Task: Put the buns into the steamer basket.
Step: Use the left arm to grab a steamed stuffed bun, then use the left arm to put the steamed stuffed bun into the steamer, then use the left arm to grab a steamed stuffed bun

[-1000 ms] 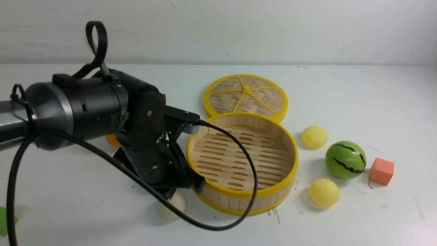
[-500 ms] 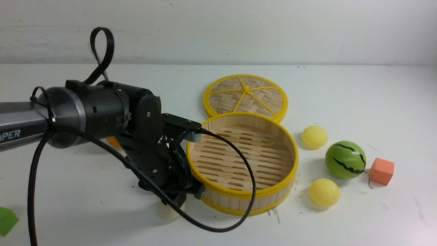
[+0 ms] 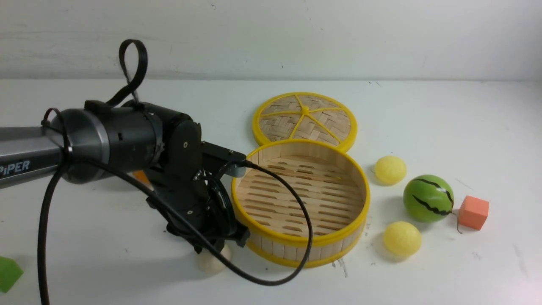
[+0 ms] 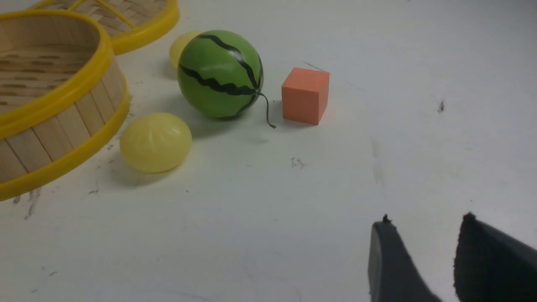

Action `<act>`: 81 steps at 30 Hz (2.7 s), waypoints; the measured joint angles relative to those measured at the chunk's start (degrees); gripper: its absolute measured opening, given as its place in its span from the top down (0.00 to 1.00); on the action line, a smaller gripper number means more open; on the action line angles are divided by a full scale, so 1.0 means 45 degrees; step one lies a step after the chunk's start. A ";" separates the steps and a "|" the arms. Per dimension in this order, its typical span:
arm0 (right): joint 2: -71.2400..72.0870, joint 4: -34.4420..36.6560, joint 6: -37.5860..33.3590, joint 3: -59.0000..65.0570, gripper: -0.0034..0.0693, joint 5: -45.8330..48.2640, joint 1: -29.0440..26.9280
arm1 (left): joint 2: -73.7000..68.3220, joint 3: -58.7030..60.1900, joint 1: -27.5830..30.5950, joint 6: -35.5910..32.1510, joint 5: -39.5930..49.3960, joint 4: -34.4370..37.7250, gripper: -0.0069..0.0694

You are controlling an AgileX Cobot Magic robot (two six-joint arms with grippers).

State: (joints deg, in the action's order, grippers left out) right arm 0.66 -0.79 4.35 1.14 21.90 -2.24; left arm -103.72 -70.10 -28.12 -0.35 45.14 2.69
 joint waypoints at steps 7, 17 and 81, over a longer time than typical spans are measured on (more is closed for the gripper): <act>0.0000 0.0000 0.0000 0.0000 0.62 0.0000 0.0000 | -0.0051 -0.0030 0.0000 0.0000 -0.0097 0.0006 0.59; 0.0000 0.0000 0.0000 0.0000 0.62 0.0000 0.0000 | -0.0659 -0.0067 0.0000 0.0077 -0.0631 -0.0363 0.60; 0.0000 0.0000 0.0000 0.0000 0.62 0.0000 0.0000 | -0.0451 -0.1386 0.1587 0.0077 -0.0786 -0.0333 0.61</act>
State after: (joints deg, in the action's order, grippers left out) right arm 0.66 -0.79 4.35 1.14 21.90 -2.24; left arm -105.75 -76.34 -20.98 0.00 41.61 1.19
